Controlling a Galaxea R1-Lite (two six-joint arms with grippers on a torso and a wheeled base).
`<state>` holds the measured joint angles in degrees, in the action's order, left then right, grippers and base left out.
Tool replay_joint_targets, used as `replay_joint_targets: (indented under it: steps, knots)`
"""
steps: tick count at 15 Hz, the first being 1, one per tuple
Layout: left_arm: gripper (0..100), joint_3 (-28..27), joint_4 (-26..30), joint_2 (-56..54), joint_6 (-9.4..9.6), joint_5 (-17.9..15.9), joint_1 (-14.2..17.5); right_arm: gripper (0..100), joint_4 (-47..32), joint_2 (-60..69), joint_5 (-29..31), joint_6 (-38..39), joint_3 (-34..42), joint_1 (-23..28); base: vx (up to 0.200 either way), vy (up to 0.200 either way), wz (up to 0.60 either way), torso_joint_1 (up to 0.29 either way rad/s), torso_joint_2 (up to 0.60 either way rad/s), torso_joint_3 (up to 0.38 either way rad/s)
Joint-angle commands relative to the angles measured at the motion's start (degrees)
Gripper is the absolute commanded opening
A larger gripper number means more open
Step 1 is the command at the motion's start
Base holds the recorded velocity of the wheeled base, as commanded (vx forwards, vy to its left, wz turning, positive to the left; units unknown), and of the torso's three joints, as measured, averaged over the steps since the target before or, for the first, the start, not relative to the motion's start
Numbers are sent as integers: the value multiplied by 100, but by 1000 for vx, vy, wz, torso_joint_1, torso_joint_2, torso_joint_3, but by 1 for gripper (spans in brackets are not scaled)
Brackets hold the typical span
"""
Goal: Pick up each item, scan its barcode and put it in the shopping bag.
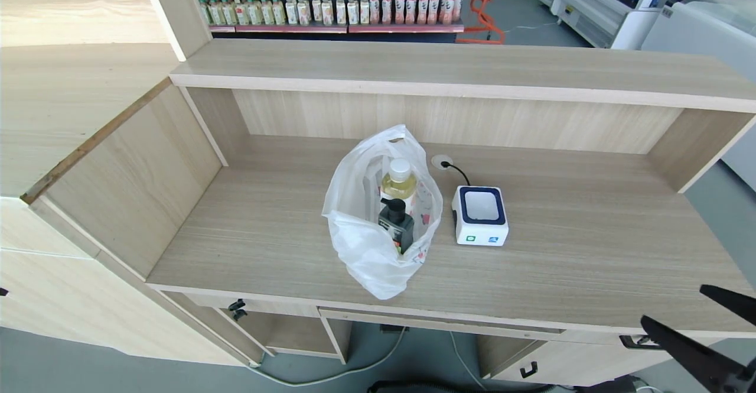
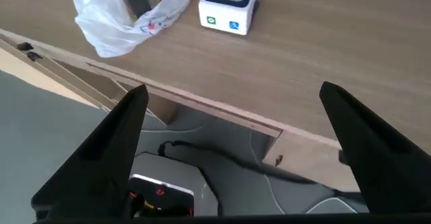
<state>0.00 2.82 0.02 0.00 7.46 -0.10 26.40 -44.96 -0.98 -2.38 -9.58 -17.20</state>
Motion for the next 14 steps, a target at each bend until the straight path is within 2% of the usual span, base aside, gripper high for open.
replay_joint_targets:
  steps: [1,2,4,6,14]
  knots:
    - [100,0,0,6,0,1,1,100,-2034,3424,-193,-263,958,1790,0,0,0,0,0,0]
    - [100,0,8,-2,0,1,1,100,-2298,3925,-210,-87,958,2001,0,0,0,0,0,0]
    - [100,0,0,6,0,1,1,100,-2403,4426,-122,-158,958,1632,0,0,0,0,0,0]
    - [100,0,0,-2,0,1,1,100,-2430,4496,124,-123,958,1694,0,0,0,0,0,0]
    - [100,0,0,-2,0,1,1,100,-2517,4496,54,-123,958,1694,0,0,0,0,0,0]
